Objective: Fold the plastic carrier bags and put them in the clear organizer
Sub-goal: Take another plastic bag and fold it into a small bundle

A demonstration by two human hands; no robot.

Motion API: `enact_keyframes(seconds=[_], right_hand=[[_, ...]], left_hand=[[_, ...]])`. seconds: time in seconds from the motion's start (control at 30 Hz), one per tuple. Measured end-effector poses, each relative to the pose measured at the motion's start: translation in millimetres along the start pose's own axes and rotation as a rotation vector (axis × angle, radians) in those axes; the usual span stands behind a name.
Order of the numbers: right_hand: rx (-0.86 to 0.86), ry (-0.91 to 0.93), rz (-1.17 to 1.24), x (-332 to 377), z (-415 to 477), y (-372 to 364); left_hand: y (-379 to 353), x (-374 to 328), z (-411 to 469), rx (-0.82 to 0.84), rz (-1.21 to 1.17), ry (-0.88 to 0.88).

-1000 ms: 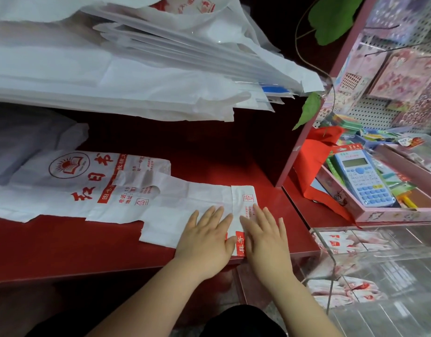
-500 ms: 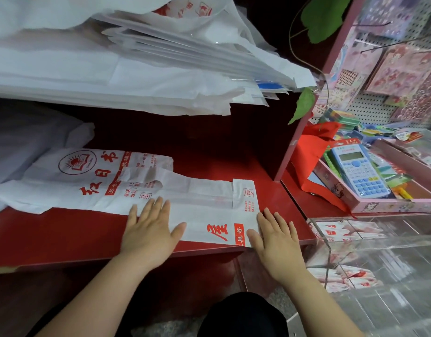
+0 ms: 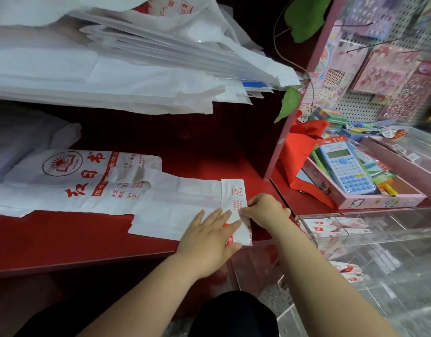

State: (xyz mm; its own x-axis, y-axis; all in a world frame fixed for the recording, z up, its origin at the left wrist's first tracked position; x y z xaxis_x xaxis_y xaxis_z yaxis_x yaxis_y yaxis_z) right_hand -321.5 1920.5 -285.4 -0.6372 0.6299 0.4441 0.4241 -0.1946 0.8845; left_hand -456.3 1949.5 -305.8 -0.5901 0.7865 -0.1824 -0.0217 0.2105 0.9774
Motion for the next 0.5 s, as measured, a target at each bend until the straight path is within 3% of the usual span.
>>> enact_keyframes(seconds=[0.3, 0.5], right_hand=[[-0.132, 0.174, 0.208, 1.0, 7.5, -5.8], [-0.089, 0.287, 0.375, 8.7, 10.1, -10.2]], left_hand=[[2.4, 13.3, 7.9, 0.025, -0.086, -0.074], [4.2, 21.3, 10.6, 0.008, -0.13, -0.116]])
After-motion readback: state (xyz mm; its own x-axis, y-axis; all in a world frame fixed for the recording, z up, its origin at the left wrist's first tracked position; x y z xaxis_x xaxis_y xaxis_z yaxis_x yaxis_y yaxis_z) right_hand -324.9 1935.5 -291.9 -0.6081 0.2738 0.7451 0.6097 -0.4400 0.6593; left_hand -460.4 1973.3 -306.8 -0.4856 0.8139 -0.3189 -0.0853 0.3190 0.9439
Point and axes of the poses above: each hand's wrist, its own z-axis towards the middle knuckle, its own y-axis out of the back of the hand, x = y × z, the point moved 5 cm from there along z, towards the middle knuckle, and after that the axes turned 10 degrees about y, right-handed, at the moved point
